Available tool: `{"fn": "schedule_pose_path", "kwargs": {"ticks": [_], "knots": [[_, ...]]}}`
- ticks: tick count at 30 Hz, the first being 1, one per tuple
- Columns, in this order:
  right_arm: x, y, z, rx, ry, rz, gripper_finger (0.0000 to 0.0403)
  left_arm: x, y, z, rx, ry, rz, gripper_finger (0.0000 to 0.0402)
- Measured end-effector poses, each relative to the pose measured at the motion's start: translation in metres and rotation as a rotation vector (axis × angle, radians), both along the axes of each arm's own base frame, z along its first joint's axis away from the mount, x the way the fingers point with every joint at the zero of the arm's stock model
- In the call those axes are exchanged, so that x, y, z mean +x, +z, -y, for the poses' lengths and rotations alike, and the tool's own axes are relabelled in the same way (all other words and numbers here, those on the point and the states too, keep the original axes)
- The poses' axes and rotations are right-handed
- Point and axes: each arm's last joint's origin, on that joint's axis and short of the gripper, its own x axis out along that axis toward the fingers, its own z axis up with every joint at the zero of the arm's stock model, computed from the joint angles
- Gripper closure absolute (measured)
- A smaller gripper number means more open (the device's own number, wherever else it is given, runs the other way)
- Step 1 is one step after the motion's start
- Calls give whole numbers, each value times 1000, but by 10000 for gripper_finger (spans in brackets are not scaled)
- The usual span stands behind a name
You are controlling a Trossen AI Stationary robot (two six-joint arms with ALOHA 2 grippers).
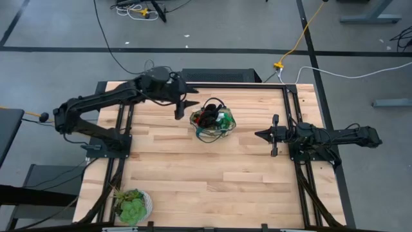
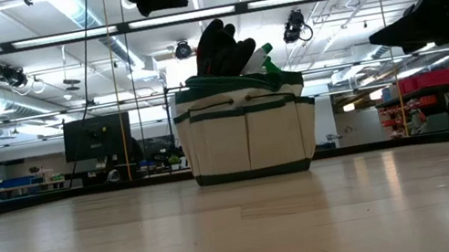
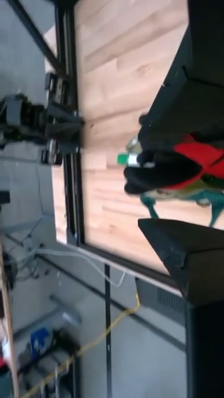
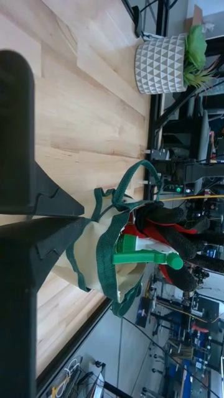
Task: Pick & Place Garden tools in Gardening bag
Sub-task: Return to Home Position
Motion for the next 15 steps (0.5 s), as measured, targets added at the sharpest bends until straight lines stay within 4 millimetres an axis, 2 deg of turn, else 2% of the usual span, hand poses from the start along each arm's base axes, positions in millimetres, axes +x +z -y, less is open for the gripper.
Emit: {"fn": "schedule_pose_path", "kwargs": {"ticks": [5,15], "knots": [[0,0,0,0,0,0,387,-10,10,2,14,52,31,236],[0,0,0,0,0,0,387,-10,11,1,22,82,37,350]]}}
